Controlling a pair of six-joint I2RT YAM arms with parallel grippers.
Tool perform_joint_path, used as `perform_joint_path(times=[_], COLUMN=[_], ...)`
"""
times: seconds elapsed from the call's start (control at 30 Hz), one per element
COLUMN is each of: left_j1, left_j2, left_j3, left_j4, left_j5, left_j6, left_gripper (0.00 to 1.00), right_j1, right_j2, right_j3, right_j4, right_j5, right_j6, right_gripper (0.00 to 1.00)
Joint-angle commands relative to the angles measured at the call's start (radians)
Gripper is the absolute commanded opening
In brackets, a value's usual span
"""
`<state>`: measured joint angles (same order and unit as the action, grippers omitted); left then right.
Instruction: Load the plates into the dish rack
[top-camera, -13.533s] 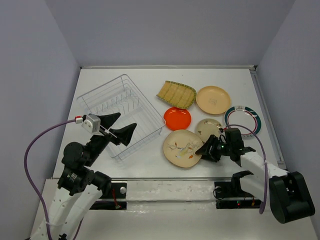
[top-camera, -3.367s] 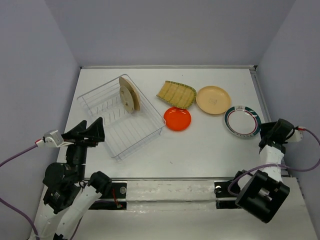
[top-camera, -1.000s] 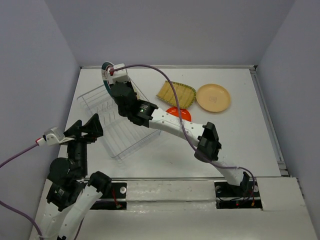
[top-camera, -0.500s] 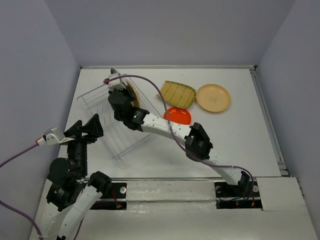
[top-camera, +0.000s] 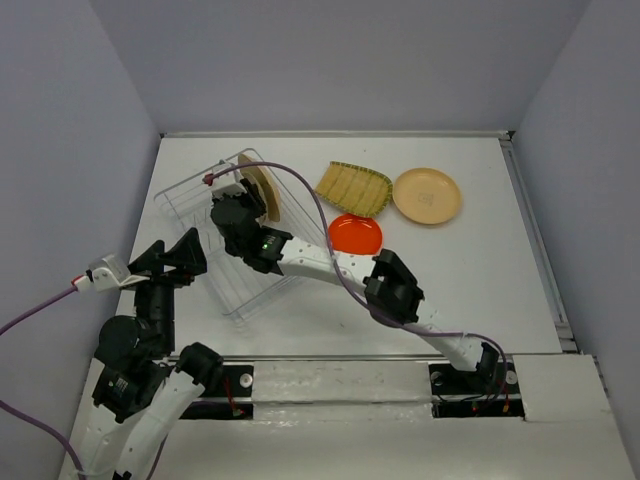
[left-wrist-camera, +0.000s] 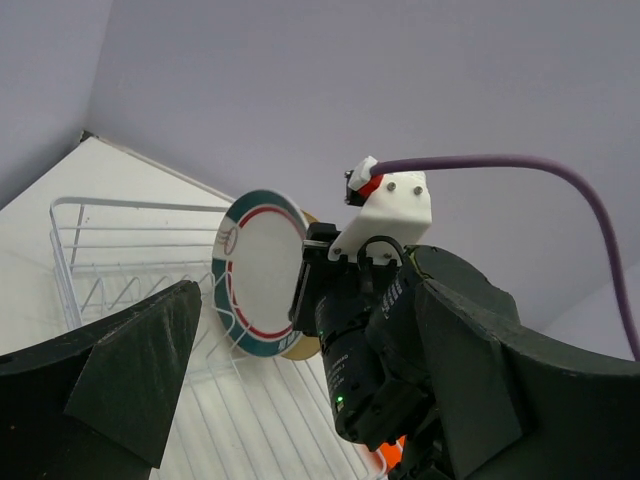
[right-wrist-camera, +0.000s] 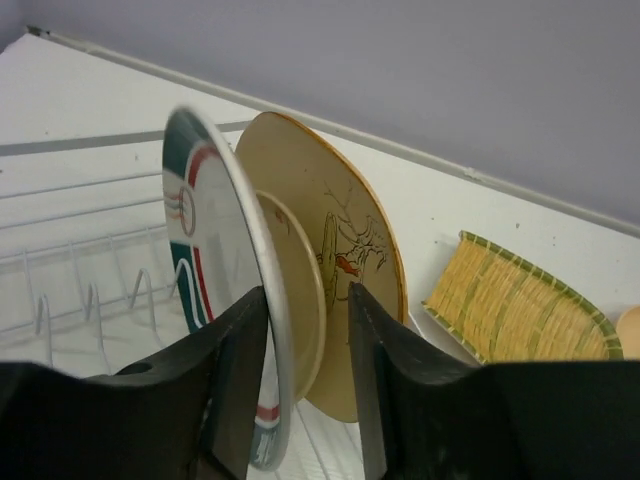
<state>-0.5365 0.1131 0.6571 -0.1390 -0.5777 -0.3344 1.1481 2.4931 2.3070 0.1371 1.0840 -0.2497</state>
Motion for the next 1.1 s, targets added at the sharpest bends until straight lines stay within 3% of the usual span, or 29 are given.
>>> perform_joint_path(times=[0.0, 0.1, 0.2, 0.27, 0.3, 0.37, 0.4, 0.47, 0.5, 0.63, 0.83, 1.07], left_j1=[-0.005, -0.005, -0.005, -0.003, -0.005, -0.005, -0.006, -0.008, -0.008, -0.011, -0.011, -0.011], left_j2=[-0.006, -0.004, -0.004, -0.004, -0.003, -0.003, -0.001, -0.001, -0.001, 0.008, 0.031, 0.048], left_j3=[0.019, 0.019, 0.019, 0.018, 0.018, 0.016, 0.016, 0.015, 0.015, 0.013, 0.012, 0.012], left_j4=[0.039, 0.039, 0.041, 0.041, 0.039, 0.042, 0.044, 0.044, 0.044, 0.049, 0.053, 0.055], left_j5=[-0.011, -0.011, -0.011, -0.008, -0.004, 0.002, 0.009, 0.015, 0.015, 0.022, 0.042, 0.052], left_j6=[-0.003, -0.002, -0.002, 0.000, 0.000, 0.000, 0.000, 0.001, 0.001, 0.005, 0.008, 0.011], left_gripper=[0.99, 0.99, 0.99, 0.99, 0.99, 0.99, 0.99, 0.99, 0.99, 0.99, 0.99, 0.99], right_j1=[0.009, 0.009, 0.009, -0.011, -0.031, -0.134, -0.180, -0.319, -0.356, -0.508, -0.760, -1.019], right_j2=[-0.072, -0.149, -0.311, -0.478, -0.538, -0.656, -0.771, -0.905, -0.945, -1.095, -1.108, -1.036], right_j3=[0.005, -0.029, -0.197, -0.329, -0.472, -0.625, -0.791, -1.025, -1.026, -1.356, -1.546, -1.584], right_j4=[0.041, -0.039, -0.106, -0.149, -0.213, -0.255, -0.254, -0.223, -0.214, -0.191, -0.096, -0.042], right_j5=[-0.022, -0.056, -0.169, -0.263, -0.376, -0.519, -0.609, -0.877, -0.878, -0.999, -1.182, -1.197], right_j6=[0.053, 0.118, 0.209, 0.356, 0.413, 0.605, 0.656, 0.768, 0.785, 0.832, 0.859, 0.929], right_gripper=[0.55, 0.62, 0.64, 0.63, 0.62, 0.61, 0.61, 0.59, 0.59, 0.58, 0.57, 0.61])
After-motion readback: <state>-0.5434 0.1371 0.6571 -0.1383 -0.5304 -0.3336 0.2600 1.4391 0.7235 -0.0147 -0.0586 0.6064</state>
